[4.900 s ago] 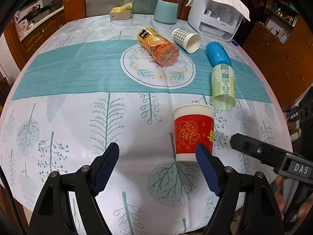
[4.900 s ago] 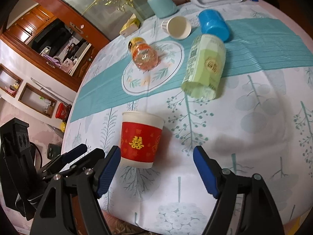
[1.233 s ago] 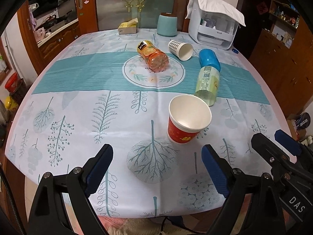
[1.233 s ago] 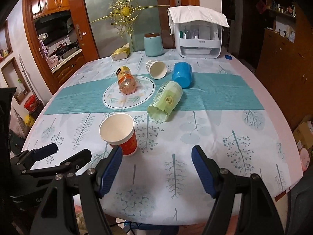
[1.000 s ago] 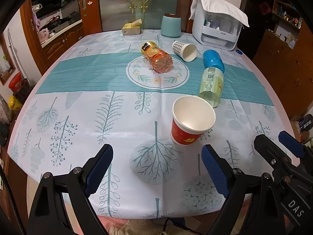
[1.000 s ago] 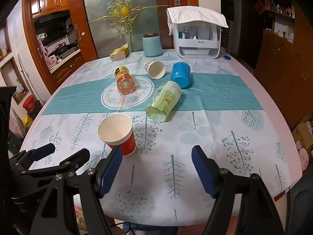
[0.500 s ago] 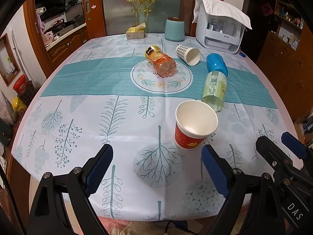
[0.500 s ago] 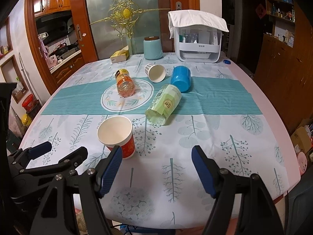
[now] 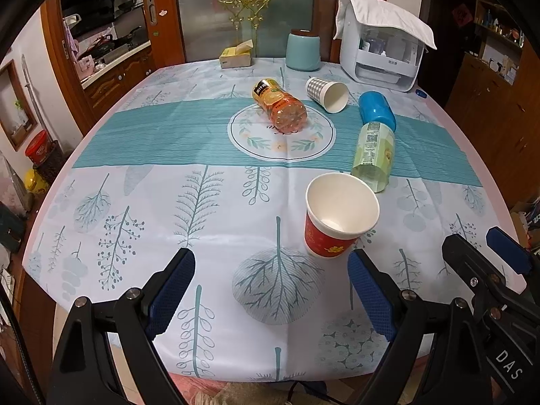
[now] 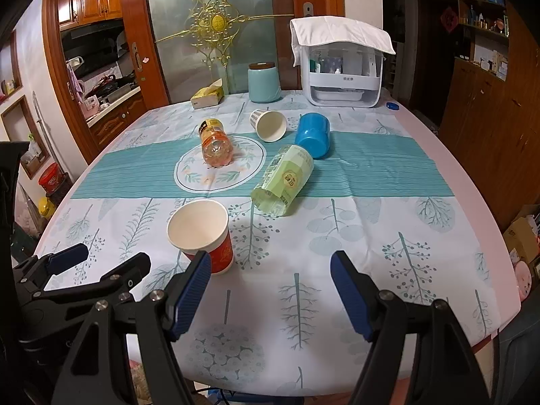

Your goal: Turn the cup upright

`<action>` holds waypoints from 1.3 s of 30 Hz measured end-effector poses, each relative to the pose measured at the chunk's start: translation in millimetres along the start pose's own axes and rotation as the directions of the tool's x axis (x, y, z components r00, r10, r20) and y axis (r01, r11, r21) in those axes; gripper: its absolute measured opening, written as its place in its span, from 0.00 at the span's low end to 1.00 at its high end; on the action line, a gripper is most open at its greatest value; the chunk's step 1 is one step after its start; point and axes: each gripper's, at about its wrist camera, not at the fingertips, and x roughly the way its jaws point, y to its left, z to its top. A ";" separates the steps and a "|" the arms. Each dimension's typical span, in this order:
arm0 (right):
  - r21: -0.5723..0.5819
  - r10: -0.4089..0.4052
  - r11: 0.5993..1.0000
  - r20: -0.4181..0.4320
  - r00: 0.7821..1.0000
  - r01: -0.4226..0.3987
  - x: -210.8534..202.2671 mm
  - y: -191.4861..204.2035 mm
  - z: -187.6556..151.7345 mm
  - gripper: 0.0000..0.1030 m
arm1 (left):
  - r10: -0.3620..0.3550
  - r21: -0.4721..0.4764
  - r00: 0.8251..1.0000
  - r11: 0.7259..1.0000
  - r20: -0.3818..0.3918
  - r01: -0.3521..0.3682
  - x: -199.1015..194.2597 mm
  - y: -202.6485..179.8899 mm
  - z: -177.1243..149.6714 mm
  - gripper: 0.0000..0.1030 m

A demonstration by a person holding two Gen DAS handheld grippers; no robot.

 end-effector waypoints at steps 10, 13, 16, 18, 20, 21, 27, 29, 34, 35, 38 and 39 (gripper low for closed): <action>0.000 0.005 1.000 0.005 1.000 -0.005 0.3 0.8 -0.4 0.72 | 0.006 0.001 1.000 1.000 0.006 -0.006 0.3 0.7 0.5 0.88; 0.000 0.006 1.000 0.011 1.000 -0.006 0.5 1.6 0.2 0.72 | 0.010 0.002 1.000 1.000 0.010 -0.010 -0.5 1.2 0.8 0.88; 0.002 0.008 1.000 0.015 1.000 -0.008 0.0 3.0 0.6 0.72 | 0.012 0.003 1.000 1.000 0.012 -0.012 -1.3 1.3 1.1 0.88; 0.003 0.011 1.000 0.016 1.000 -0.011 -0.6 2.0 0.4 0.72 | 0.013 0.003 1.000 1.000 0.011 -0.013 -1.6 1.9 1.0 0.88; 0.002 0.010 1.000 0.017 1.000 -0.010 -0.9 1.5 0.3 0.72 | 0.012 0.003 1.000 1.000 0.012 -0.012 -1.6 1.1 1.3 0.88; 0.002 0.010 1.000 0.018 1.000 -0.010 -0.9 1.7 0.3 0.72 | 0.012 0.003 1.000 1.000 0.012 -0.012 -1.5 1.2 1.4 0.88; 0.004 0.012 1.000 0.017 1.000 -0.012 -0.9 0.7 0.9 0.72 | 0.019 0.005 1.000 1.000 0.014 -0.019 -2.7 1.4 1.0 0.88; 0.005 0.013 1.000 0.017 1.000 -0.013 -0.9 1.3 1.3 0.72 | 0.020 0.005 1.000 1.000 0.013 -0.021 -3.6 1.4 0.9 0.88; 0.005 0.016 1.000 0.016 1.000 -0.016 -0.7 1.6 1.2 0.72 | 0.032 0.004 0.999 0.999 0.014 -0.032 -4.5 4.2 1.6 0.88; 0.005 0.017 1.000 0.015 1.000 -0.017 -0.3 2.0 2.0 0.72 | 0.033 0.003 0.999 0.999 0.014 -0.033 -4.5 5.0 1.7 0.88; 0.003 0.017 1.000 0.016 1.000 -0.017 0.2 3.7 2.9 0.72 | 0.035 0.004 0.999 0.999 0.014 -0.035 -3.6 4.1 2.5 0.88; 0.002 0.017 1.000 0.017 1.000 -0.017 0.3 3.1 2.7 0.72 | 0.036 0.005 0.999 0.999 0.013 -0.036 -3.7 5.2 2.5 0.88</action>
